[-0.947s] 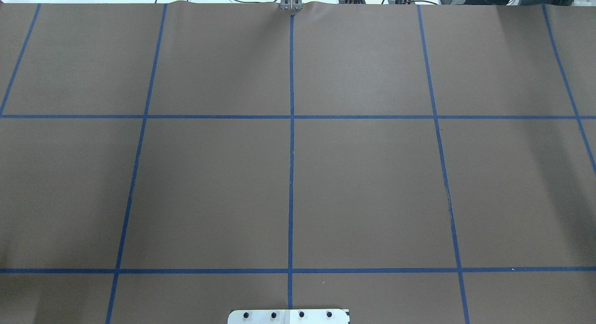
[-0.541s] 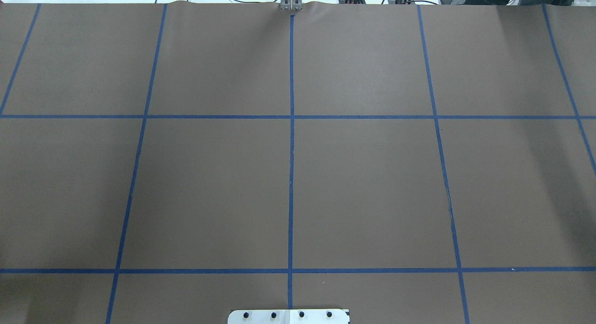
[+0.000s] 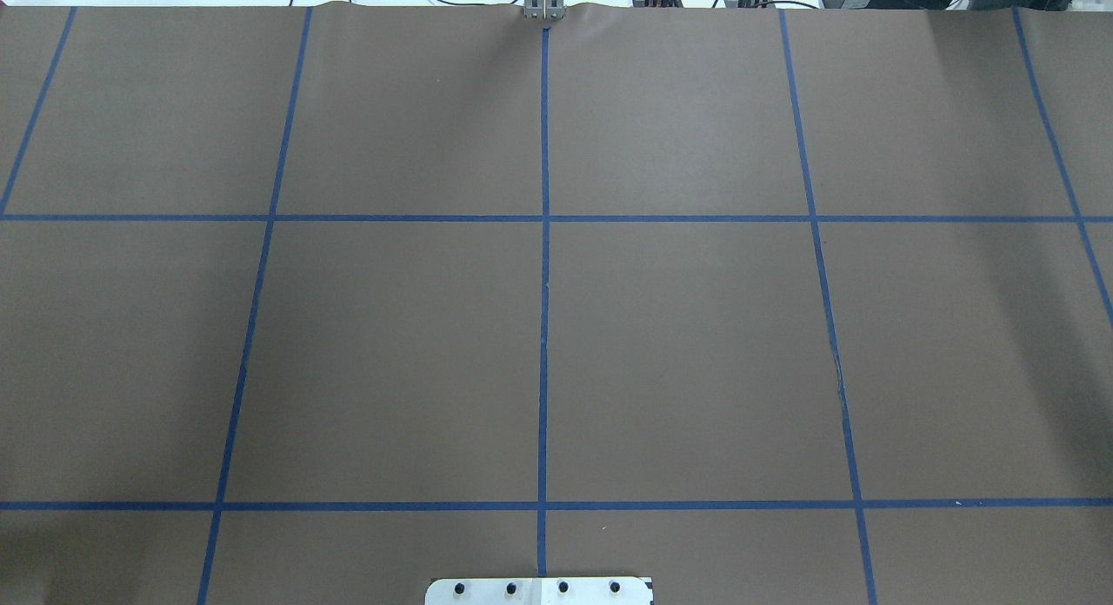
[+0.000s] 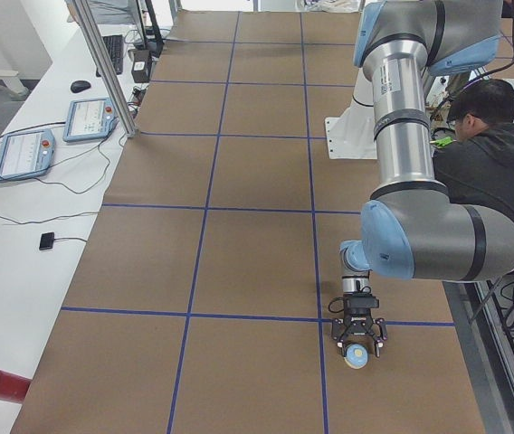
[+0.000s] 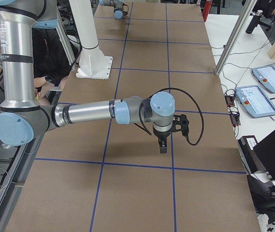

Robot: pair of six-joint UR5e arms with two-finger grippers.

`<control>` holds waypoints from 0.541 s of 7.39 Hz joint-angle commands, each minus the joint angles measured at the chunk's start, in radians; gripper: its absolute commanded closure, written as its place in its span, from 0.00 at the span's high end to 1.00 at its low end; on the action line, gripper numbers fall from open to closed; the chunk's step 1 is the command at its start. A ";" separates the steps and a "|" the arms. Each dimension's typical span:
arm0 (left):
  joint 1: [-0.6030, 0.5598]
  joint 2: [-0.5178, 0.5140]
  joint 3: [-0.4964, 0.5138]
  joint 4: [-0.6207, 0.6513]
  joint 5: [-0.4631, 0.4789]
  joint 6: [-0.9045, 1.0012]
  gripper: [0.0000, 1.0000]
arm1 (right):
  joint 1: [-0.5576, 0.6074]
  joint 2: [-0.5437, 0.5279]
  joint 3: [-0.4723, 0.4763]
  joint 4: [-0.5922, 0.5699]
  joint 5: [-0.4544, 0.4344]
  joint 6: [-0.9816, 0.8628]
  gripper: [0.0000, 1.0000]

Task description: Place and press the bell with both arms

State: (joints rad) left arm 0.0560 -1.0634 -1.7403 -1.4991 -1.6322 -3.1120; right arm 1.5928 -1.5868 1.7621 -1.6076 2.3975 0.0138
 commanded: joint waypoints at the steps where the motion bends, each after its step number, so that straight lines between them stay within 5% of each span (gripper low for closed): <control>1: 0.042 -0.001 0.010 0.000 -0.003 -0.027 0.45 | -0.001 -0.001 0.000 0.000 0.000 0.000 0.99; 3: 0.065 0.000 0.008 0.002 -0.002 -0.053 0.00 | -0.001 -0.002 0.002 0.000 0.000 0.000 0.99; 4: 0.097 0.009 0.008 0.002 -0.001 -0.065 0.00 | -0.001 -0.004 0.007 -0.002 0.000 0.000 0.99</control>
State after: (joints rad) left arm 0.1231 -1.0609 -1.7318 -1.4980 -1.6340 -3.1627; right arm 1.5923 -1.5892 1.7647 -1.6080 2.3976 0.0138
